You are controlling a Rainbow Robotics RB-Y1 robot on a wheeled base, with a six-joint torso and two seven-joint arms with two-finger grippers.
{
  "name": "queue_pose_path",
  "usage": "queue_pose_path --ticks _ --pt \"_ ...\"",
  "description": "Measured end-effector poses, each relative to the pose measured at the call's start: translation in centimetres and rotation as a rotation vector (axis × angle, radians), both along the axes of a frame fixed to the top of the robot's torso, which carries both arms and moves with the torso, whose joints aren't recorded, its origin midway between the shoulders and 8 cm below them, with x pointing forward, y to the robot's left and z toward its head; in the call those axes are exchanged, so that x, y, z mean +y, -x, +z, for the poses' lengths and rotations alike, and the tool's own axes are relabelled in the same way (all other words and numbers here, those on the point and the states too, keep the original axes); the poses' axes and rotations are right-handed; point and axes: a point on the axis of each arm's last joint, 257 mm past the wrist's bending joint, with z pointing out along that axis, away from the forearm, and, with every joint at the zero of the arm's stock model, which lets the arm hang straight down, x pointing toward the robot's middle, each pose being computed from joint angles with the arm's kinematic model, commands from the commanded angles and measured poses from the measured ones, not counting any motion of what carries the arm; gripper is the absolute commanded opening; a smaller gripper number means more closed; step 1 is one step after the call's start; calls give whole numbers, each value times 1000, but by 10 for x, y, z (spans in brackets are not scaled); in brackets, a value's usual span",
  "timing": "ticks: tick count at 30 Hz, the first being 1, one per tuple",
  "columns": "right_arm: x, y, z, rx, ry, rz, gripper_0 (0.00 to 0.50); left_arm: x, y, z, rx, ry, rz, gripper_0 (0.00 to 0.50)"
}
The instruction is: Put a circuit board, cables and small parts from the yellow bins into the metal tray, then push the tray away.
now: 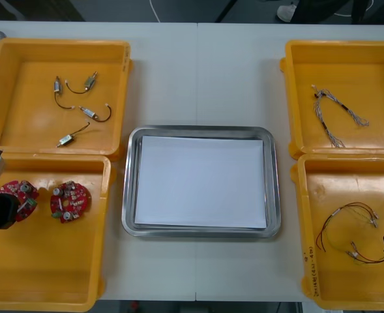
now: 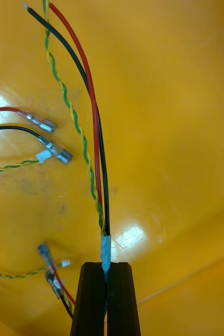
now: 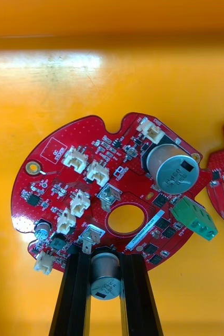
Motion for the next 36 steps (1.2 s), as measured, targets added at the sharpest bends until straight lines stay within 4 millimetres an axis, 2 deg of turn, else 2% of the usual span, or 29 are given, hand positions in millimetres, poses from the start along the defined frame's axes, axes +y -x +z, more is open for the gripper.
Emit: queue_pose_path --ticks 8,13,20,25,31,36 --pt "-1 15 37 25 51 29 0 -5 14 31 45 -24 -16 0" --pt "-3 25 61 48 112 63 0 -23 18 53 67 -25 -67 0" --pt "-2 5 95 -28 190 119 0 -62 17 85 71 -4 -182 0" --pt "12 -3 110 -55 184 214 0 -90 14 106 45 -8 -276 1" --pt "12 -7 125 -59 308 468 0 -123 8 110 41 -27 -386 2" --pt "14 -8 137 -68 348 529 0 -149 6 108 53 -50 -476 0"
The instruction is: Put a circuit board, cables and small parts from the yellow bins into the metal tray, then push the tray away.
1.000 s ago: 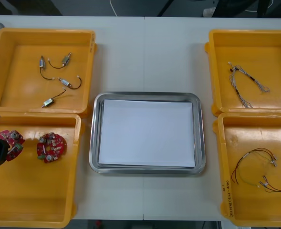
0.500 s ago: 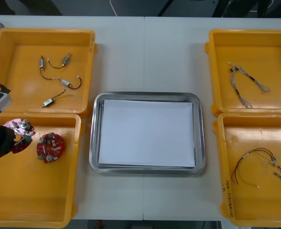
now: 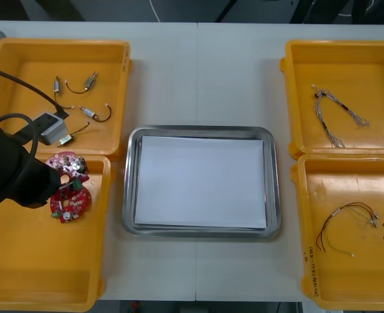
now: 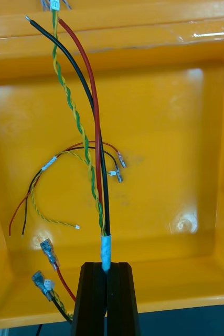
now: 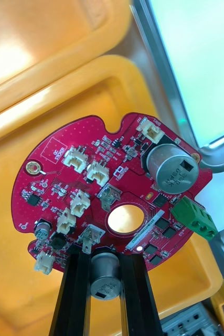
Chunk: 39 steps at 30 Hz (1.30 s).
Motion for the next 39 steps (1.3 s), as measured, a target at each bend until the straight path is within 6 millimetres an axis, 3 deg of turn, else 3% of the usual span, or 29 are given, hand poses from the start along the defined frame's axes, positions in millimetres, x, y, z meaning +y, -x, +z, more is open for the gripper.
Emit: queue_pose_path --ticks 12,23,31,39 --pt "20 -9 25 -21 60 245 0 -57 -9 -4 -12 -41 -166 2" --pt "38 -35 61 -121 121 393 0 -102 -22 -23 8 -40 -240 1" --pt "49 -38 58 -110 125 433 0 -135 -25 -46 -5 -36 -260 1" --pt "59 -35 48 -80 120 465 0 -157 -23 -68 15 19 -157 0"
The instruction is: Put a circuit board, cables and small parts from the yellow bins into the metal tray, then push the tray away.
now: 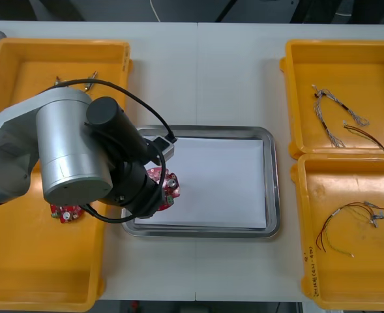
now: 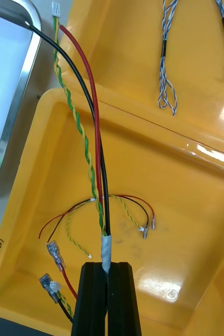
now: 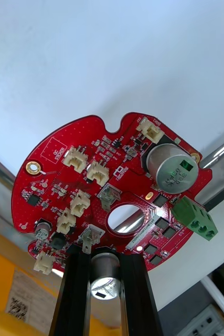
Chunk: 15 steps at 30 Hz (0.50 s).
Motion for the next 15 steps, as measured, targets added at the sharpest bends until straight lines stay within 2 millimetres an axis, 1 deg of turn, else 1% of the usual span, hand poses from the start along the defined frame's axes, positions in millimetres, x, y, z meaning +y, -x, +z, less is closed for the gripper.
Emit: queue_pose_path --ticks 8,15 --pt "-3 2 -1 11 19 5 0 -1 -7 -25 2 -13 -1 2" --pt "-16 4 -6 15 76 10 0 -1 -6 -42 -3 -30 -14 1"
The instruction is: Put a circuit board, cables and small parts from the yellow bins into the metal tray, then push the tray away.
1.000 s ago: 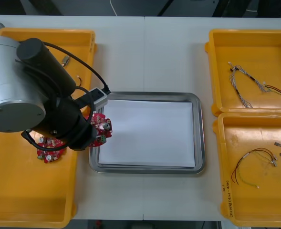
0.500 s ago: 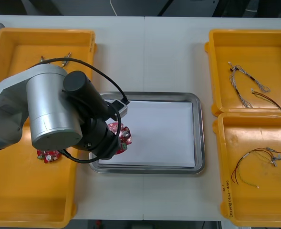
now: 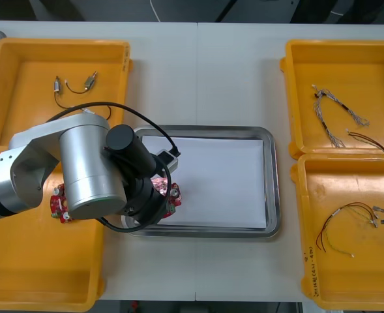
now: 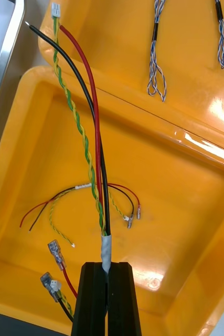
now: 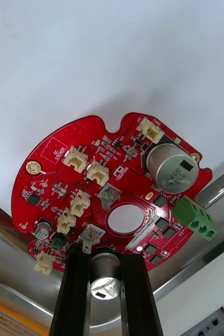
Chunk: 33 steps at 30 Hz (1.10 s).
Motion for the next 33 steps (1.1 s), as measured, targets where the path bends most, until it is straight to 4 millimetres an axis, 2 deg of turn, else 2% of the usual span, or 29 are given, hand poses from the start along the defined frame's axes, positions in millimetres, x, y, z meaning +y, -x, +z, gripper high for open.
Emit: queue_pose_path --ticks 17,19,21,22,24,33 --pt "-10 8 -13 32 22 -22 0 0 1 -18 -7 -19 -23 7" --pt "-10 8 -13 33 22 -22 0 0 2 -19 -6 -19 -23 83" --pt "-10 8 -13 34 22 -22 0 0 1 -19 -7 -19 -24 326" --pt "-10 9 -13 34 22 -22 0 0 1 -19 -7 -19 -24 372" --pt "-9 9 -14 36 22 -21 0 0 1 -19 -8 -19 -24 500" --pt "-8 10 -16 42 22 -15 0 -1 0 -18 -12 -18 -25 500"
